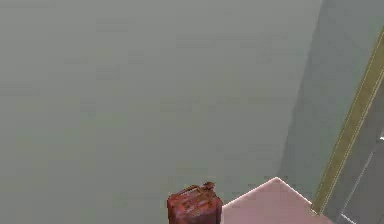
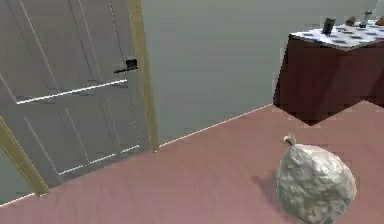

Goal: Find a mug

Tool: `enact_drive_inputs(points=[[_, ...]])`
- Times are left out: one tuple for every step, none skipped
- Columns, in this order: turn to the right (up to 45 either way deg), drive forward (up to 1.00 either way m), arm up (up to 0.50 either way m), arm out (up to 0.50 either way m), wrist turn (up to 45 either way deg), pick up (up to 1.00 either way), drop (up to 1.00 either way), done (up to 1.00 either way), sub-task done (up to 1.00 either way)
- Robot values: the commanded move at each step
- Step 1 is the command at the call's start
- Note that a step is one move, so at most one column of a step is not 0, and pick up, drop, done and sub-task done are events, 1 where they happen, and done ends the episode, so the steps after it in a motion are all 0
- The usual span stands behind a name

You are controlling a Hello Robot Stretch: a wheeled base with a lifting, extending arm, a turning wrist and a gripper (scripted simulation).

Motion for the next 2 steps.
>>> enact_drive_inputs(points=[[45.0,0.00,0.00,0.00,0.0,0.00,0.00,0.00,0.00],[45.0,0.00,0.00,0.00,0.0,0.00,0.00,0.00,0.00]])
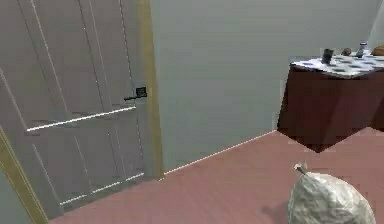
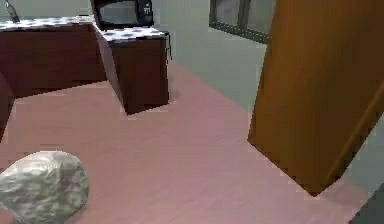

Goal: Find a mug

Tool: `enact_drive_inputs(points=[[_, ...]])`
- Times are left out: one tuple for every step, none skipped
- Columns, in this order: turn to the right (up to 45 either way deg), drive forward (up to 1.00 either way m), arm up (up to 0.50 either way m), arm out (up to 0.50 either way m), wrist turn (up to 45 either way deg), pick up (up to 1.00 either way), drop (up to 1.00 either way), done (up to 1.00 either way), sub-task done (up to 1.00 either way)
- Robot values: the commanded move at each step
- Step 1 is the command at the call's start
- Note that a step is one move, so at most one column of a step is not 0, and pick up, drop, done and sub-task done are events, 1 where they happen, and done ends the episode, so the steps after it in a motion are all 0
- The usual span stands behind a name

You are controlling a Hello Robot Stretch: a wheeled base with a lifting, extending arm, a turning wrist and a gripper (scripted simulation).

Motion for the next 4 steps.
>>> enact_drive_inputs(points=[[45.0,0.00,0.00,0.00,0.0,0.00,0.00,0.00,0.00],[30.0,0.00,0.00,0.00,0.0,0.00,0.00,0.00,0.00],[0.0,0.85,0.00,0.00,0.0,0.00,0.00,0.00,0.00],[-27.0,0.00,0.00,0.00,0.0,0.00,0.00,0.00,0.00]])
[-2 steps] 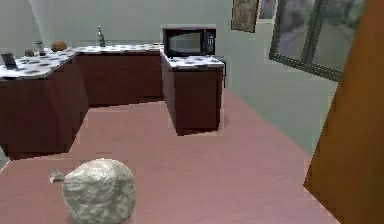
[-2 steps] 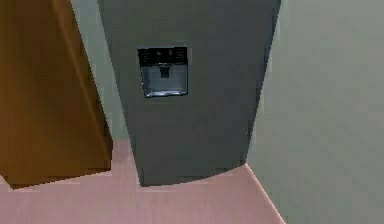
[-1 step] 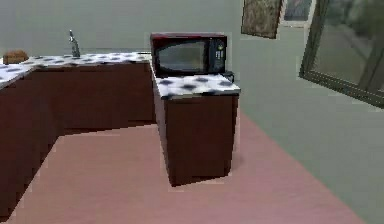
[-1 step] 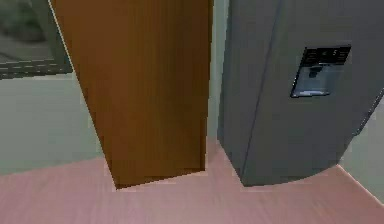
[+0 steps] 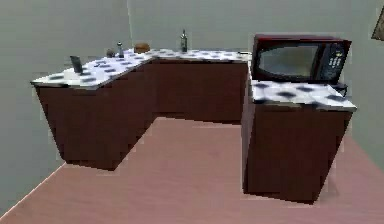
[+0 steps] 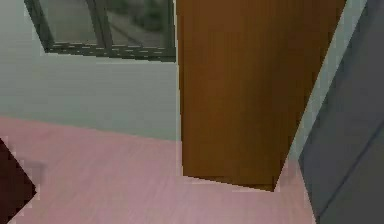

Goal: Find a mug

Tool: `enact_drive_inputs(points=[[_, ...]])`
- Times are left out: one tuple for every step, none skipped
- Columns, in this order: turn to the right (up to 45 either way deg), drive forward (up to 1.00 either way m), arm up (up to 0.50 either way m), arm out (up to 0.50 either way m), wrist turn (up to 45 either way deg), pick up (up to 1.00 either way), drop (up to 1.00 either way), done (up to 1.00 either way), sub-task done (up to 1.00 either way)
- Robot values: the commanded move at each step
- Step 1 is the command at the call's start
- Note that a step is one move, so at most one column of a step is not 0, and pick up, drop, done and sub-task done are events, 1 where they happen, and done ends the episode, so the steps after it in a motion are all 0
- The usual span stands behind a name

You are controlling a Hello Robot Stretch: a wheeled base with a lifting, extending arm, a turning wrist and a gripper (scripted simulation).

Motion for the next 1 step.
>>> enact_drive_inputs(points=[[0.0,0.85,0.00,0.00,0.0,0.00,0.00,0.00,0.00]])
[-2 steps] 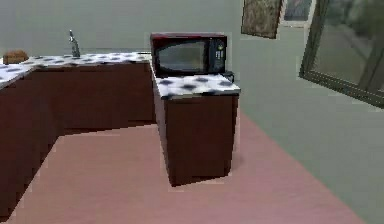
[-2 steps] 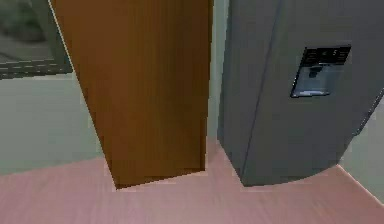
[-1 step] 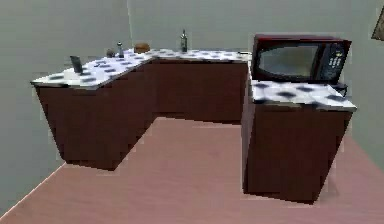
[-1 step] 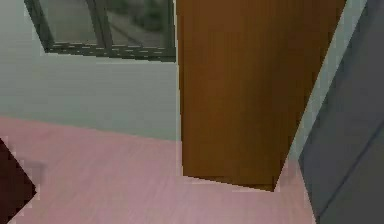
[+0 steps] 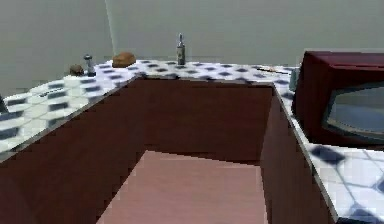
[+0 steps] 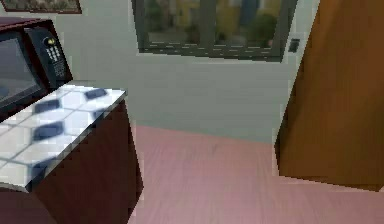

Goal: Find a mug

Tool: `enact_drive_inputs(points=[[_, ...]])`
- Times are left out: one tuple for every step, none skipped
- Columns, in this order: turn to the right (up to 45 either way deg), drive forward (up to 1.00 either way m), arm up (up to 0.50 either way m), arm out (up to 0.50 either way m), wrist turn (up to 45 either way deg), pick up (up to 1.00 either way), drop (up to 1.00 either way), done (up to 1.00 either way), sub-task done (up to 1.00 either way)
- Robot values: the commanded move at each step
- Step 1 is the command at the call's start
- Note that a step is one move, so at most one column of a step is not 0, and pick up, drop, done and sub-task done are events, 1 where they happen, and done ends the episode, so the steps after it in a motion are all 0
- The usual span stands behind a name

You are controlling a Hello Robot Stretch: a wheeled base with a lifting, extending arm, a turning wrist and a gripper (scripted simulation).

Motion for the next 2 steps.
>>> enact_drive_inputs(points=[[6.0,0.00,0.00,0.00,0.0,0.00,0.00,0.00,0.00],[0.0,0.30,0.00,0.00,0.0,0.00,0.00,0.00,0.00]])
